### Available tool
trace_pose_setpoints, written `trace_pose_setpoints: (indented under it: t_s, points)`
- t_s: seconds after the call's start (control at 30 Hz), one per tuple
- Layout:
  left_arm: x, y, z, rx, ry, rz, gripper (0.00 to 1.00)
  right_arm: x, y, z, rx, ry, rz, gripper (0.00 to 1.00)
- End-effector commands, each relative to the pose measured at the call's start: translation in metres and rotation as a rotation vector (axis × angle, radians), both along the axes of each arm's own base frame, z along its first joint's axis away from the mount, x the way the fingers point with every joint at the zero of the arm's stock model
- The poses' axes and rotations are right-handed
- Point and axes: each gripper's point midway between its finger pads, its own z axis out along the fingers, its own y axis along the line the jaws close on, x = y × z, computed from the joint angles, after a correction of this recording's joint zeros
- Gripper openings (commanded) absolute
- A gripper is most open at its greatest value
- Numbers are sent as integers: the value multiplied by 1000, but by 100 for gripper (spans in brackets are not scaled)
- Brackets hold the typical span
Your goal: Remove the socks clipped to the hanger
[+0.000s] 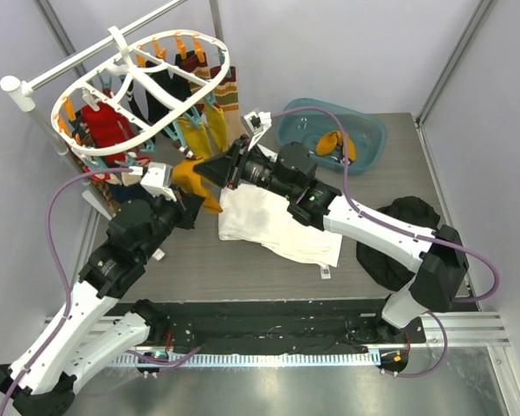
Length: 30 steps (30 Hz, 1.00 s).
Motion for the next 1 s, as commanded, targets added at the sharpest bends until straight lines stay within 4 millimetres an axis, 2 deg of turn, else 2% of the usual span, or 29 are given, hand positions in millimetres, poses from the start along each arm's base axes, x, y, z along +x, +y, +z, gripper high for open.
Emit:
trace_pose_setpoints:
  t_s: [0.0,0.2,0.23,0.27,0.33,0.37,0.4,0.43,0.47,0.6,0.63,0.7,0.97]
  points:
    - [-16,-3,0,-42,5,-53,0,12,-27,31,-22,-65,-162,39]
    - [-30,-9,-7,-70,14,-119,0,30,-28,38,-111,-127,-244,58]
    - [-30,-9,-10,-71,25,-119,0,36,-24,34,-136,-121,-260,59]
    - [-31,-10,-12,-71,29,-122,0,38,-25,45,-138,-126,-274,61]
    - [-31,-11,-15,-70,39,-127,0,46,-21,44,-162,-129,-296,62]
    - [-32,-12,-16,-73,46,-132,0,54,-28,55,-161,-125,-363,63]
    - [-33,-12,-16,-77,49,-136,0,53,-26,56,-182,-147,-382,64]
    - [-33,-12,-17,-77,50,-134,0,57,-23,45,-236,-136,-403,65]
    - [-33,-12,-16,-83,52,-134,0,62,-26,57,-235,-152,-451,66]
    - [-34,-13,-21,-84,63,-133,0,58,-15,59,-304,-200,-492,68]
    - [-33,-12,-22,-84,63,-131,0,53,-11,64,-298,-215,-487,68]
    - [-37,-16,-22,-90,65,-160,0,52,-3,61,-300,-231,-461,70]
    - [-39,-17,-22,-87,59,-175,0,47,19,69,-268,-281,-394,75]
